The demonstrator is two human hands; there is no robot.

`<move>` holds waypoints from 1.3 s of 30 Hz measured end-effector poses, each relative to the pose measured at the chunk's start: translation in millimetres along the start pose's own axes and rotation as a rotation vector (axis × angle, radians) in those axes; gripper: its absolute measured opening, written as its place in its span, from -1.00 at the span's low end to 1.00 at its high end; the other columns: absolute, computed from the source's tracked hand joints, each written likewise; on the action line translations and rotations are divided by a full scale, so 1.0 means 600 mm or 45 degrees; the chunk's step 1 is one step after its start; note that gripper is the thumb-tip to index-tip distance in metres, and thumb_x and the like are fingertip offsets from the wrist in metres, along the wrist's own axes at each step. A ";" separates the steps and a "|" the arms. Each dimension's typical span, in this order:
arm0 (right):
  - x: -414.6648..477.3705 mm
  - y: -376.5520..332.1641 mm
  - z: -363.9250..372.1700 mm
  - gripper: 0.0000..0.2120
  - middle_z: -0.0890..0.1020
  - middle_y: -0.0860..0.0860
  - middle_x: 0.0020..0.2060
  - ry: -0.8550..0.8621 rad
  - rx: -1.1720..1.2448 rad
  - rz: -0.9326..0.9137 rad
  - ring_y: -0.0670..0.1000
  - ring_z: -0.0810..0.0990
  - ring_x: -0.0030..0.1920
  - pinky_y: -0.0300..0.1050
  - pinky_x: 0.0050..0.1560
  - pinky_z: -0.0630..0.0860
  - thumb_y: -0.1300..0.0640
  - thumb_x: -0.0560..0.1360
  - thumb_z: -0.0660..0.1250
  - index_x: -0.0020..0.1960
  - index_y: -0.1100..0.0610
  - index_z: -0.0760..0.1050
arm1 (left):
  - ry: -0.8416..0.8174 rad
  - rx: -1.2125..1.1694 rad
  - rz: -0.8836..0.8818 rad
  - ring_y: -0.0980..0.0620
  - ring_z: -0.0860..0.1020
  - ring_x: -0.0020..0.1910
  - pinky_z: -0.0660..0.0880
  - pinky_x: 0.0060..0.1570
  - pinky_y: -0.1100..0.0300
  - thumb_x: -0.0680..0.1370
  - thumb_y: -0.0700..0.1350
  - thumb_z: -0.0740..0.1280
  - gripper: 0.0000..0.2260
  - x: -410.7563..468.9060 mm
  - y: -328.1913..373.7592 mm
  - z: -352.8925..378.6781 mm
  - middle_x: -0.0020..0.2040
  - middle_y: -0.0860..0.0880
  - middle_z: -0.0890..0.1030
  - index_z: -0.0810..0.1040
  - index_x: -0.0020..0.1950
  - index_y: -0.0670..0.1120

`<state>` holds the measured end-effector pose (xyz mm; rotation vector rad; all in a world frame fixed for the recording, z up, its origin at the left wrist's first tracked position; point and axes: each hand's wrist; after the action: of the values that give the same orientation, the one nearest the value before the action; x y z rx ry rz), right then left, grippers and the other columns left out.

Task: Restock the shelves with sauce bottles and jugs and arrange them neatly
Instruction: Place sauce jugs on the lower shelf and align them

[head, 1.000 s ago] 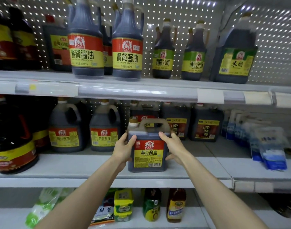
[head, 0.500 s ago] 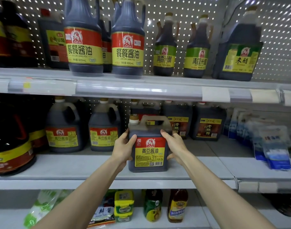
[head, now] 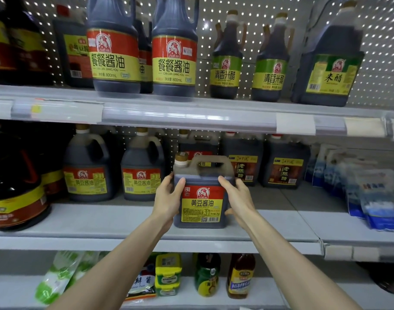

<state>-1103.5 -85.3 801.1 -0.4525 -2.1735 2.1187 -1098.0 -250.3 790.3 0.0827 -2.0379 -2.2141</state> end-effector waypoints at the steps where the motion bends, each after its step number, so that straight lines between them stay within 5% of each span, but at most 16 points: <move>1: 0.001 0.000 0.002 -0.44 0.62 -0.01 0.01 0.000 0.002 -0.008 0.06 0.59 0.02 0.35 0.25 0.42 -0.09 0.55 0.30 0.47 0.09 0.25 | 0.004 0.002 0.001 0.11 0.60 -0.03 0.56 -0.22 0.09 0.62 -0.04 0.25 -0.56 0.005 -0.001 -0.001 0.10 0.01 0.61 0.28 0.48 -0.04; 6: 0.020 -0.008 0.015 -0.43 0.57 -0.06 -0.13 0.015 0.016 -0.014 -0.01 0.55 -0.14 0.28 0.21 0.43 -0.09 0.56 0.29 0.49 0.06 0.20 | 0.030 0.024 0.024 0.15 0.57 -0.07 0.55 -0.23 0.12 0.63 -0.06 0.24 -0.53 0.030 -0.004 0.000 0.01 0.06 0.59 0.22 0.52 -0.04; 14: 0.060 -0.019 0.034 -0.47 0.51 0.00 0.03 -0.005 0.061 -0.021 0.10 0.49 0.04 0.29 0.18 0.42 -0.05 0.56 0.31 0.48 -0.06 0.22 | 0.041 0.034 0.041 0.01 0.55 0.06 0.55 -0.08 0.08 0.63 -0.11 0.22 -0.59 0.076 -0.007 -0.003 0.24 -0.07 0.56 0.29 0.48 -0.02; 19: 0.080 -0.026 0.043 -0.52 0.50 0.00 -0.02 0.036 0.058 -0.023 0.16 0.52 0.09 0.24 0.07 0.45 -0.04 0.57 0.31 0.44 -0.03 0.27 | 0.040 0.022 -0.009 -0.07 0.58 0.12 0.56 -0.27 0.11 0.63 -0.08 0.24 -0.58 0.097 -0.009 -0.001 0.25 -0.08 0.57 0.29 0.48 0.00; 22: 0.090 -0.030 0.049 -0.53 0.53 0.05 0.11 0.041 0.000 -0.039 0.21 0.52 0.17 0.20 -0.02 0.45 -0.05 0.58 0.29 0.43 0.00 0.28 | 0.043 0.012 -0.019 -0.11 0.58 0.14 0.54 -0.30 0.15 0.63 -0.08 0.24 -0.58 0.109 -0.010 -0.001 0.26 -0.08 0.56 0.30 0.48 -0.01; 27: 0.108 -0.031 0.056 -0.49 0.49 0.09 0.30 0.060 -0.044 -0.060 0.23 0.51 0.21 0.16 -0.07 0.45 -0.08 0.57 0.28 0.45 0.04 0.26 | 0.029 0.035 -0.013 -0.11 0.59 0.12 0.59 -0.05 -0.10 0.63 -0.06 0.23 -0.60 0.123 -0.014 0.000 0.24 -0.07 0.58 0.32 0.48 0.00; 31: 0.123 -0.031 0.057 -0.48 0.47 0.01 0.14 0.052 -0.061 -0.073 0.20 0.50 0.19 0.16 -0.04 0.46 -0.08 0.58 0.28 0.46 0.06 0.25 | 0.037 0.058 0.027 0.06 0.60 -0.10 0.58 -0.27 0.10 0.63 -0.07 0.22 -0.63 0.139 -0.015 0.001 0.14 -0.04 0.60 0.35 0.44 -0.02; 33: 0.128 -0.030 0.057 -0.50 0.41 -0.02 0.03 0.045 -0.054 -0.085 0.09 0.49 0.01 0.16 -0.03 0.47 -0.08 0.58 0.27 0.45 0.06 0.26 | 0.050 0.072 0.040 0.12 0.58 -0.18 0.54 -0.45 0.22 0.63 -0.08 0.23 -0.64 0.143 -0.018 0.001 0.08 -0.03 0.60 0.37 0.43 -0.03; 36: 0.133 -0.029 0.059 -0.53 0.47 0.00 -0.04 0.037 -0.059 -0.084 0.00 0.46 -0.20 0.11 -0.09 0.48 -0.09 0.58 0.27 0.41 0.05 0.28 | 0.063 0.098 0.045 0.13 0.58 -0.19 0.53 -0.47 0.21 0.63 -0.08 0.23 -0.66 0.148 -0.016 0.003 0.09 -0.05 0.61 0.40 0.41 -0.04; 39: 0.141 -0.026 0.061 -0.49 0.49 0.08 0.22 0.035 -0.075 -0.103 0.15 0.53 0.07 0.10 -0.05 0.47 -0.11 0.57 0.28 0.43 0.06 0.27 | 0.068 0.117 0.027 -0.09 0.62 -0.01 0.48 -0.43 0.18 0.63 -0.05 0.23 -0.64 0.157 -0.014 0.006 0.18 -0.10 0.61 0.39 0.43 -0.03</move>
<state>-1196.0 -98.8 802.1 -0.3882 -2.2051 1.9999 -1192.1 -258.3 786.6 0.1277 -2.1019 -2.0825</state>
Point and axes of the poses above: each hand's wrist, its own x-axis towards the middle knuckle, its own z-axis out of the palm, y = z × x
